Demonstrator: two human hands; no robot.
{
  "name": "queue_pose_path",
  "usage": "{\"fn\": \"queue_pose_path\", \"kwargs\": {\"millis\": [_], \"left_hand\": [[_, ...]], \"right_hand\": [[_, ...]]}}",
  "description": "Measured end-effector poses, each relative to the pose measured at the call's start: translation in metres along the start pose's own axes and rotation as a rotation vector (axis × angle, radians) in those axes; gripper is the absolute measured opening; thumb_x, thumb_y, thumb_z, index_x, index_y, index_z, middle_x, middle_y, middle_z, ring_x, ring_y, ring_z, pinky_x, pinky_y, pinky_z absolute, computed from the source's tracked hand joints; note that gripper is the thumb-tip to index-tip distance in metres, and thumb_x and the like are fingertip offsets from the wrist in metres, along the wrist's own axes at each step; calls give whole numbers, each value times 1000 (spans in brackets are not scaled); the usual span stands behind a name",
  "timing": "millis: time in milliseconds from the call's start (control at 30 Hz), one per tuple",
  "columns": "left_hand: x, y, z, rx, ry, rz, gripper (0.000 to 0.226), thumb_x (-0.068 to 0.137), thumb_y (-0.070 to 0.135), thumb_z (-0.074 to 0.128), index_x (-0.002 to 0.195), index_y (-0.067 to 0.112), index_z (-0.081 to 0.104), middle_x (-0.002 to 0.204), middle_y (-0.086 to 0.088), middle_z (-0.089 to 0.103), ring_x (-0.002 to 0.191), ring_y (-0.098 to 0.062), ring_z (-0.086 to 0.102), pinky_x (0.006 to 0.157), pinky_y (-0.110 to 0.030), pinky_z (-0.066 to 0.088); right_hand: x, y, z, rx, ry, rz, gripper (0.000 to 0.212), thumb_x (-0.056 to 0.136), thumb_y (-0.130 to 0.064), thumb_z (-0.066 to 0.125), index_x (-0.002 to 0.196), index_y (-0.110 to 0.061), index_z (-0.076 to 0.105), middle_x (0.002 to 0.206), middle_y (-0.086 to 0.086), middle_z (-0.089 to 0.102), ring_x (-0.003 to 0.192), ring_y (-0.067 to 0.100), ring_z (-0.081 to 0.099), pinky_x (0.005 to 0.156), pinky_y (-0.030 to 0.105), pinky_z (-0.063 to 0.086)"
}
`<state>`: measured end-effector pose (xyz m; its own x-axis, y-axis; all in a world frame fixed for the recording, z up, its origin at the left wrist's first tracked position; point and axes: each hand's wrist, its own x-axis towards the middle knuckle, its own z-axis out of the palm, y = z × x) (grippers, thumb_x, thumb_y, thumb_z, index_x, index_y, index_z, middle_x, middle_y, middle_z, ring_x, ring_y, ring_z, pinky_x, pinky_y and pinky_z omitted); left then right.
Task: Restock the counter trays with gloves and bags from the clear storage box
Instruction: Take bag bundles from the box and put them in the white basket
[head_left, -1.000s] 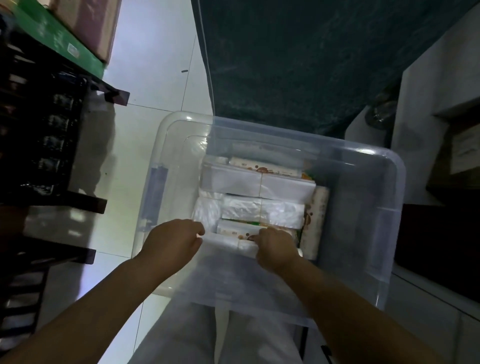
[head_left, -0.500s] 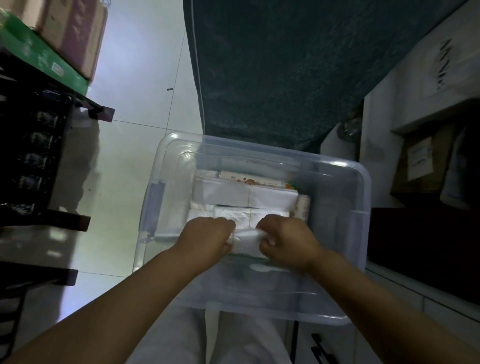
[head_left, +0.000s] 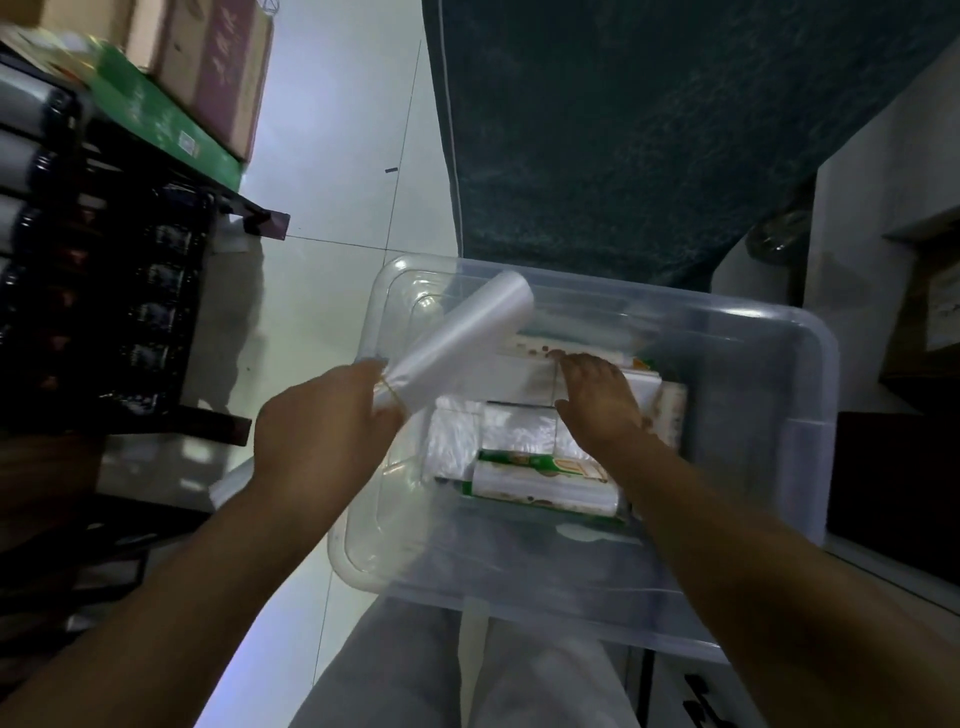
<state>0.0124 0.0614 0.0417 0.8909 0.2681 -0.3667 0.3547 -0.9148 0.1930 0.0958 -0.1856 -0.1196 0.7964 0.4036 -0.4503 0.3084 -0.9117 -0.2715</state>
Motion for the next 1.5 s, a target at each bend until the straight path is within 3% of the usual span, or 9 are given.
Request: {"fn": "queue_pose_path", "kwargs": {"millis": [233, 367, 500, 700, 833, 933, 1167, 1267, 1500], "left_hand": [[-1, -17, 13, -41, 72, -24, 19, 85, 37, 53, 76, 24, 43, 59, 6, 42, 55, -24, 43, 52, -29, 32], [-5, -21, 10, -24, 53, -45, 17, 84, 38, 53, 79, 24, 46, 60, 7, 42, 56, -22, 44, 53, -29, 33], [-6, -17, -6, -92, -50, -125, 12, 87, 20, 55, 99, 19, 57, 77, 0, 61, 70, -23, 56, 61, -30, 40], [-24, 4, -50, -31, 51, 106, 18, 83, 41, 54, 80, 24, 50, 64, 5, 50, 58, -20, 48, 54, -29, 36], [-30, 31, -75, -196, -58, 153, 26, 73, 38, 64, 90, 20, 58, 77, -4, 61, 64, -24, 56, 57, -32, 44], [-41, 60, -90, -131, 30, 289, 12, 84, 41, 56, 80, 30, 55, 69, 6, 57, 55, -14, 48, 48, -22, 34], [-85, 154, -115, -295, 100, 593, 23, 81, 38, 59, 71, 20, 50, 63, 2, 57, 57, -20, 53, 49, -29, 39], [-112, 198, -120, -354, 90, 685, 23, 80, 38, 60, 71, 19, 50, 61, 2, 56, 55, -17, 53, 52, -31, 42], [-204, 321, -115, -481, -37, 921, 15, 79, 41, 62, 77, 27, 58, 64, 6, 60, 59, -13, 55, 53, -27, 41]], "right_hand": [[11, -12, 21, -269, -43, 47, 32, 90, -15, 53, 122, -11, 52, 124, 13, 55, 111, 30, 48, 91, 40, 40], [-7, -16, 13, -270, -66, 10, 29, 90, -11, 54, 119, -9, 55, 115, 14, 62, 100, 30, 59, 82, 38, 49], [-44, -24, -15, -224, -66, 57, 21, 90, -15, 52, 111, -15, 58, 103, 10, 67, 90, 28, 64, 76, 37, 52], [-124, -25, -78, -184, -13, 147, 26, 86, -22, 56, 110, -15, 51, 99, 7, 69, 82, 28, 66, 60, 32, 47], [-180, -25, -118, -112, 154, 323, 24, 90, -25, 52, 110, -12, 52, 96, 10, 71, 81, 31, 68, 60, 31, 45], [-226, -24, -145, -29, 313, 497, 29, 93, -24, 48, 117, -9, 51, 89, 13, 71, 76, 34, 66, 58, 34, 45], [-336, -19, -200, 251, 729, 782, 14, 93, -27, 49, 82, -19, 47, 71, -2, 53, 57, 20, 46, 45, 25, 26], [-387, -9, -217, 363, 877, 874, 17, 91, -29, 50, 79, -17, 47, 71, 1, 57, 65, 27, 55, 52, 32, 39], [-518, 35, -228, 723, 1275, 992, 26, 87, -30, 55, 65, -19, 45, 61, -8, 50, 56, 6, 47, 50, 28, 36]]}}
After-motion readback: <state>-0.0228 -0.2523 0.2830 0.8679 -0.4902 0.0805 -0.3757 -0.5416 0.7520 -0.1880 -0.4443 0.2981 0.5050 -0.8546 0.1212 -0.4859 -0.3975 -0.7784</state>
